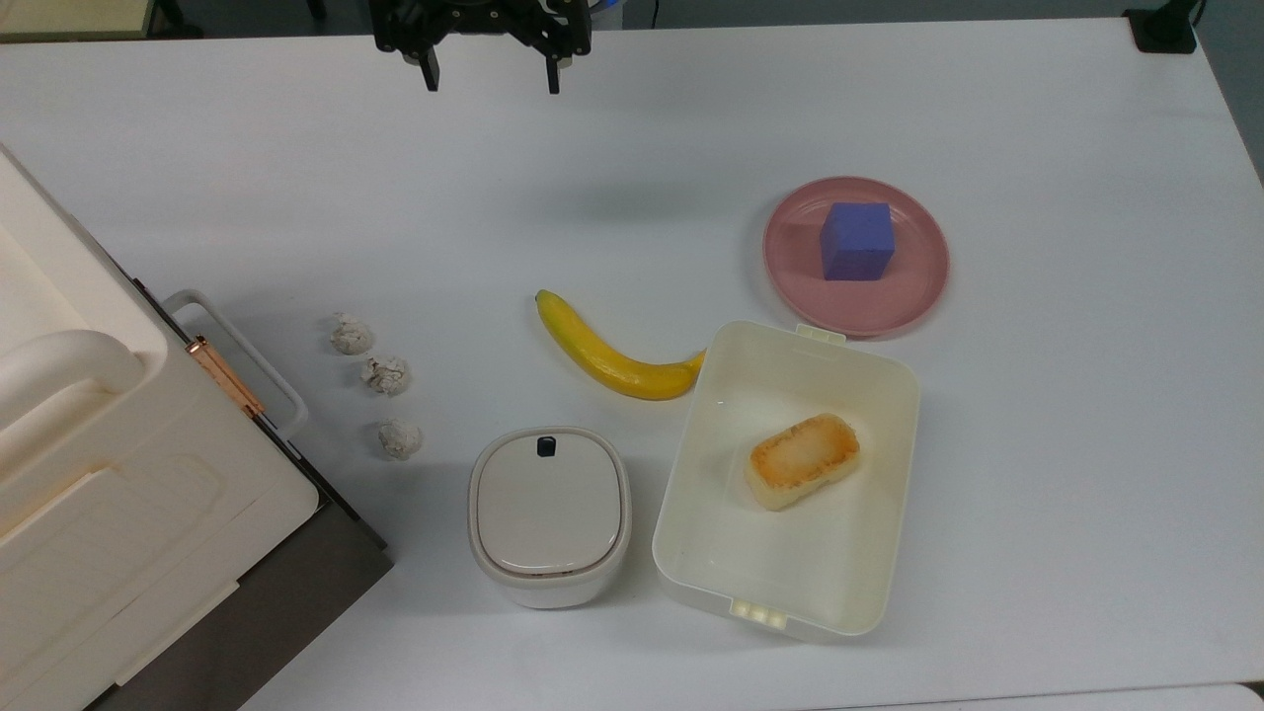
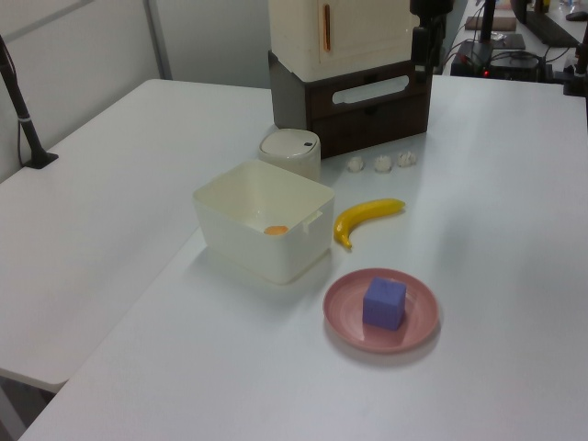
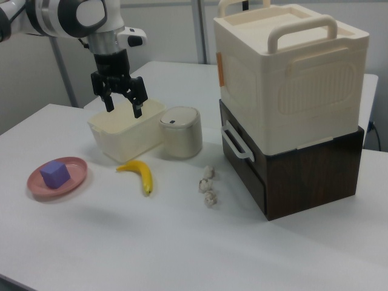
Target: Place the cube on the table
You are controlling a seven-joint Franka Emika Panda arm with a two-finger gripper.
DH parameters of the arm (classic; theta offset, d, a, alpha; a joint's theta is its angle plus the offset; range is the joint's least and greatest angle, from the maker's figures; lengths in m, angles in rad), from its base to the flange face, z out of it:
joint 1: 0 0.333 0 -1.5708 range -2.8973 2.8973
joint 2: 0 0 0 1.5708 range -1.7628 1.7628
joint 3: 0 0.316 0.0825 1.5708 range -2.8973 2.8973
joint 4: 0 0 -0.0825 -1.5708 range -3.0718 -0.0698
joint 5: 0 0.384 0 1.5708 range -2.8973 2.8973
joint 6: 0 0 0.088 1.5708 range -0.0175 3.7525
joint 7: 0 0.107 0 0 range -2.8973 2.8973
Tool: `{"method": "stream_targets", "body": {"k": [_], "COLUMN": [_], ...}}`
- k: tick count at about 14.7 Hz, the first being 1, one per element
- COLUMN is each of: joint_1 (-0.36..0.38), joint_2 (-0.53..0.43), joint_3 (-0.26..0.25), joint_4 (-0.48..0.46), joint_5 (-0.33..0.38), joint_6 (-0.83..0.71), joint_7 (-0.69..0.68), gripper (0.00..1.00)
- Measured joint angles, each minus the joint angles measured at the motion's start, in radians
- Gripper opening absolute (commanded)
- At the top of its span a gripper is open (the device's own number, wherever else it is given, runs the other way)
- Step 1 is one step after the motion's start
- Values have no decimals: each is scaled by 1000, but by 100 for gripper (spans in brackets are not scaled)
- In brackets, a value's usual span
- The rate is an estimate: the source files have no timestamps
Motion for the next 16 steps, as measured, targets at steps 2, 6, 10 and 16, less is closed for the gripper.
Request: {"method": "stream_targets", "body": {"k": [2, 6, 10, 16], "joint_1": [0, 0, 3, 4], "joint_2": [0, 0, 2, 6], "joint_3": [-3, -11, -11, -10], "joint_4": [0, 0, 0, 0], "joint_5": [0, 0, 0, 0], "joint_6": [0, 0, 0, 0], "joint_7": [0, 0, 0, 0], "gripper": [100, 100, 100, 100]}}
